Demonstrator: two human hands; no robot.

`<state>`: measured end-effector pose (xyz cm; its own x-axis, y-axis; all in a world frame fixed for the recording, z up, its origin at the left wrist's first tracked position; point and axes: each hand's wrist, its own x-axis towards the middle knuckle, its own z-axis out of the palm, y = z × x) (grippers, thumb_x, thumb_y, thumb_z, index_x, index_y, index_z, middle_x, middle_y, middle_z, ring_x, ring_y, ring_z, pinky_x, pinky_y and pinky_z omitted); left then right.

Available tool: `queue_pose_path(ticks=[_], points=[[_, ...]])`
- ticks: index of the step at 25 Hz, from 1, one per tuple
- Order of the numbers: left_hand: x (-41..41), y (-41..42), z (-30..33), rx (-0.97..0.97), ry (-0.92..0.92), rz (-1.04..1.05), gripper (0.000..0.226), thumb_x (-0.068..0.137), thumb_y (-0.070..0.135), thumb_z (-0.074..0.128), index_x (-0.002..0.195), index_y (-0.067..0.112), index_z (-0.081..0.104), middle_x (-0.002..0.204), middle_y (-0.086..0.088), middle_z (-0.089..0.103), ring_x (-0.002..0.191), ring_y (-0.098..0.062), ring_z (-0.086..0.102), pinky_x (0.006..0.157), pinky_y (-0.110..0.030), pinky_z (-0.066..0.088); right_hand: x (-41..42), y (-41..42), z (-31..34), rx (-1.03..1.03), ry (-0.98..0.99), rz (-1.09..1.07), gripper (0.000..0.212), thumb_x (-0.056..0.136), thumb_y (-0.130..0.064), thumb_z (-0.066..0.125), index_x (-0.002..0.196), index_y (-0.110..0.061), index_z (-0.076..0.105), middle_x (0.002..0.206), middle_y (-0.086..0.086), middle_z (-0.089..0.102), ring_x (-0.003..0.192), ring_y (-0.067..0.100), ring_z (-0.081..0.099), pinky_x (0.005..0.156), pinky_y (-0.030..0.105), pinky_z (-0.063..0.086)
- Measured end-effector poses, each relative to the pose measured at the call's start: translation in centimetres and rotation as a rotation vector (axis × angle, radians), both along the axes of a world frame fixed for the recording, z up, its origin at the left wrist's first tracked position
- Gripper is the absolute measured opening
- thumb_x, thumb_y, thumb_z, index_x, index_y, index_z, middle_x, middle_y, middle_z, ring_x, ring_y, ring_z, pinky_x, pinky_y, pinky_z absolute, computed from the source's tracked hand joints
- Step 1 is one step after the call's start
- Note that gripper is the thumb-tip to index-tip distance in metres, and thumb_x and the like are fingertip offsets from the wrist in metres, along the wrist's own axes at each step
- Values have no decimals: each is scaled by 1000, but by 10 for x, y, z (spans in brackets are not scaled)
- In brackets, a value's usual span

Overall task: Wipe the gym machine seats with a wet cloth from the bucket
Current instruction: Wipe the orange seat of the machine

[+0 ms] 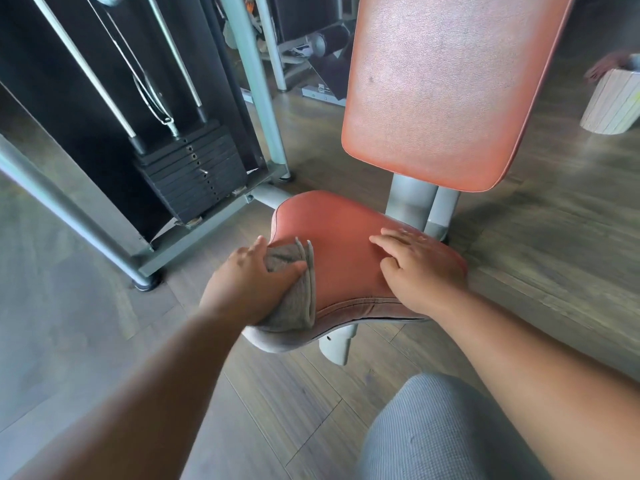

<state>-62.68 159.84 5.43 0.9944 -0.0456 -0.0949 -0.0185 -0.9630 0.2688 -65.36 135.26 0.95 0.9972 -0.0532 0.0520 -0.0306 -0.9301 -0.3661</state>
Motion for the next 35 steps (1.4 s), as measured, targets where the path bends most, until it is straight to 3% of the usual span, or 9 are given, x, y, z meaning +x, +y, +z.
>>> queue_pose_path(ticks=[4,9,13,19,22,26,28,31,35], points=[[60,-18,1,-30,153,-75,56,91,65,51,129,26,62,131,-11,62,113,-28,58,83,-29,37,4,-3,-3,5,-51,-9,49,99,-30,36,145,-40,47,157,-16,38,146,5,28,116,23,17],[68,-26,-3,22,193,-5,83,90,70,36,151,14,29,142,-18,49,125,-36,51,96,-42,41,2,-5,-3,26,-69,-18,47,96,-31,41,141,-43,52,154,-19,42,145,2,29,114,22,20],[-6,-8,1,275,33,-221,89,85,79,23,154,25,12,148,-13,36,130,-36,44,98,-49,44,5,-4,-3,20,-62,-35,47,95,-32,41,139,-45,52,154,-20,41,145,1,28,113,21,20],[40,-35,-6,308,99,-458,77,95,69,21,158,30,4,167,1,-1,152,-31,1,120,-48,13,3,-3,-2,30,-78,-43,48,95,-36,37,141,-41,53,154,-17,43,144,3,30,112,19,19],[101,-68,-24,292,143,-564,72,98,64,22,159,31,4,167,2,-4,152,-31,-8,122,-49,3,4,-5,-3,31,-68,-44,52,91,-40,34,141,-43,52,153,-21,42,144,3,31,113,22,22],[186,-106,-45,409,136,-516,95,78,75,3,156,24,22,162,-11,23,149,-36,17,119,-52,19,3,-6,-3,50,-61,-42,51,92,-42,37,141,-46,51,154,-24,40,144,0,29,112,19,16],[204,-120,-50,417,128,-458,88,80,67,7,147,23,41,150,-15,44,137,-37,39,112,-49,32,4,-7,-5,70,-63,-54,49,93,-41,39,140,-46,52,153,-23,40,144,-1,28,107,15,12],[195,-124,-43,430,78,-530,75,90,64,14,142,23,48,146,-15,48,132,-36,44,110,-47,34,7,-9,-10,44,-95,-65,51,91,-42,38,139,-44,54,151,-24,44,144,0,31,109,18,17],[116,-96,-20,286,119,-730,65,101,57,28,158,27,17,166,-4,9,153,-27,6,121,-43,6,7,-9,-14,53,-121,-113,48,86,-39,42,132,-37,57,141,-19,56,132,9,48,105,31,38]])
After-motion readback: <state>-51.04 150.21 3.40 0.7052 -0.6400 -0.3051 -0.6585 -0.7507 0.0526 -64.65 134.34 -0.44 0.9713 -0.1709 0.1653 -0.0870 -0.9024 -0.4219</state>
